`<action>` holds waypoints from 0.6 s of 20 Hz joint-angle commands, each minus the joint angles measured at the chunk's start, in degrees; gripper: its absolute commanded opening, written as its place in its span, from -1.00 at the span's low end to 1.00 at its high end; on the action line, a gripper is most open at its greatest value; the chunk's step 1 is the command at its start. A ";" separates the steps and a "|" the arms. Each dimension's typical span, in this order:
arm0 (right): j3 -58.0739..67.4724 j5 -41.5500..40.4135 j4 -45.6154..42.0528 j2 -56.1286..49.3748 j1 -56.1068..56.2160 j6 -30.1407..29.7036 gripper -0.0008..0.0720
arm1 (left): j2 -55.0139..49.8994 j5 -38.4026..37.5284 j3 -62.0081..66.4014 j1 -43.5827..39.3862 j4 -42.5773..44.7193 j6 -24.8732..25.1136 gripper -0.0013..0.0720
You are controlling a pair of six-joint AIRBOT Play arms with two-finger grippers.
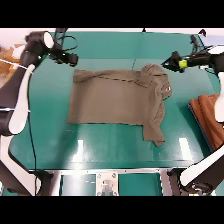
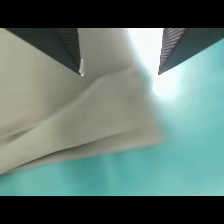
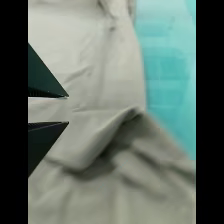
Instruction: Fold the shirts.
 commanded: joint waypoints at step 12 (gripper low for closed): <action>-65.13 -11.19 -17.90 41.90 -15.06 1.38 -0.33 | 19.63 -7.32 -51.04 14.36 -19.61 1.29 0.32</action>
